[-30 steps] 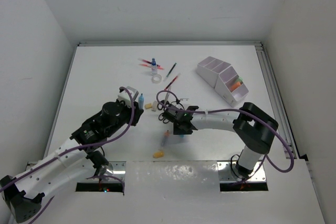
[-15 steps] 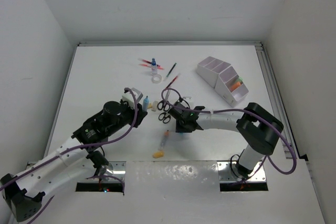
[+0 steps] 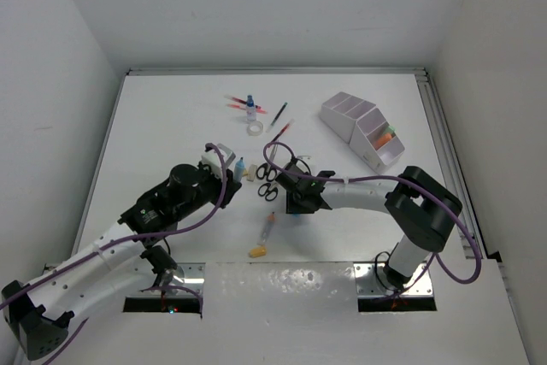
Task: Sort the stationery into containers
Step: Pick up the pen from the center of the board.
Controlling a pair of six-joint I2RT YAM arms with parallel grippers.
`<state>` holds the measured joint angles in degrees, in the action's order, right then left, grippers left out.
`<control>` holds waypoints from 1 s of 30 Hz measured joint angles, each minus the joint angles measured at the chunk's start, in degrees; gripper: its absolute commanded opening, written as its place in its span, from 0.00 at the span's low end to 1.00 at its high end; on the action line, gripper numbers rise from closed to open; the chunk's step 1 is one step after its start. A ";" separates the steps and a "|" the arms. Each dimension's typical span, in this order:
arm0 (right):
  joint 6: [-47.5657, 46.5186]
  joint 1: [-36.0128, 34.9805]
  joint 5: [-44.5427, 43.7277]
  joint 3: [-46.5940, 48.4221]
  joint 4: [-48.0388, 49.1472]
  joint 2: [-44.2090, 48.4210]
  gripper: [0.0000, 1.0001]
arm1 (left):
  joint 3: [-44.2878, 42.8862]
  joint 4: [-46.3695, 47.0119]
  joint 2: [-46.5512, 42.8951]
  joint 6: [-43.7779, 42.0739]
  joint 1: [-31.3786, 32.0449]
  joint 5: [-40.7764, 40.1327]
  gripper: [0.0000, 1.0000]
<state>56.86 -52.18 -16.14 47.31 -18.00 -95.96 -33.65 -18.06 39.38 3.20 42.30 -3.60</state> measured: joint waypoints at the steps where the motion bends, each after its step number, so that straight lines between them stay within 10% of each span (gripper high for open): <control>1: -0.13 0.07 0.11 0.00 0.04 0.00 0.35 | 0.02 0.02 0.00 0.00 0.00 0.02 0.00; 7: -0.76 0.98 1.36 0.13 0.42 -0.11 0.31 | 0.28 0.26 0.07 -0.15 0.00 0.22 0.00; 16: -1.01 1.64 1.73 0.04 1.38 -0.20 0.00 | 0.39 0.37 0.33 -0.39 0.00 0.35 0.00; 30: -2.80 4.94 -2.49 0.50 0.31 9.99 0.00 | 0.90 2.01 1.79 -0.83 0.00 3.39 0.00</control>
<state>54.06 -47.24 -18.63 47.81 -17.69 -85.97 -32.75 -16.05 41.17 2.37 42.30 -0.21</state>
